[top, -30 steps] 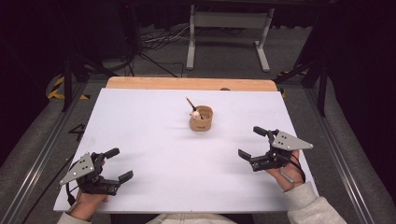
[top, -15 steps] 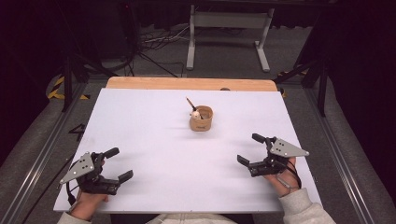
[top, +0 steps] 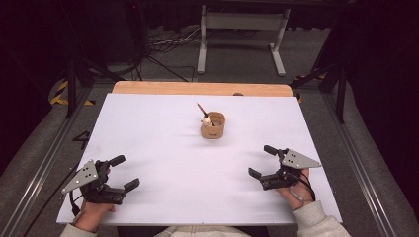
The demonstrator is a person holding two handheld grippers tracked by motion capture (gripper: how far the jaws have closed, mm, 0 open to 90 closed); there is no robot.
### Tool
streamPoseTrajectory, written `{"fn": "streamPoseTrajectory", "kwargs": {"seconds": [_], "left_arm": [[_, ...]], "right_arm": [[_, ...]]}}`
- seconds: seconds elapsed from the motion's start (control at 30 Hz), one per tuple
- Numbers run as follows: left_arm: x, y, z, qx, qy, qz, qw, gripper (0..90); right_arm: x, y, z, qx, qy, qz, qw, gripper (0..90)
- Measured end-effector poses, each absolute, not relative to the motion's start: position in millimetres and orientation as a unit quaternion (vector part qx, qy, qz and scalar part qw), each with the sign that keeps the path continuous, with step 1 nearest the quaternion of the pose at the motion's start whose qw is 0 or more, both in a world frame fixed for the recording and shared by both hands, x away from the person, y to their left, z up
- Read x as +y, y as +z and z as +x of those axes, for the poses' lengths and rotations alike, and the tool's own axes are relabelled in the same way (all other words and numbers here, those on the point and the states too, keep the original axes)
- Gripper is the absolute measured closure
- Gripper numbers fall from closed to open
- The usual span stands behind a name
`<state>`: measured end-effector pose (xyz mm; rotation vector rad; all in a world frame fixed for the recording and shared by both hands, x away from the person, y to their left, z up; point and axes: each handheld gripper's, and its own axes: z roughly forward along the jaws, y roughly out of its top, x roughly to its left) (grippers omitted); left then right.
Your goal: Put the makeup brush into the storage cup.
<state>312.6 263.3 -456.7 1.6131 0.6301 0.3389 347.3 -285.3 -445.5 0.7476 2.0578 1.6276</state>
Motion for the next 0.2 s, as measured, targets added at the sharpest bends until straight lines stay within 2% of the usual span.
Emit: {"fn": "streamPoseTrajectory", "kwargs": {"seconds": [0.2], "left_arm": [[262.0,-457.6,313.0,0.271,0.153,0.707,0.635,1.2]], "right_arm": [[-286.3,-444.7,347.3,0.735,0.588,0.270,0.203,0.0]]}}
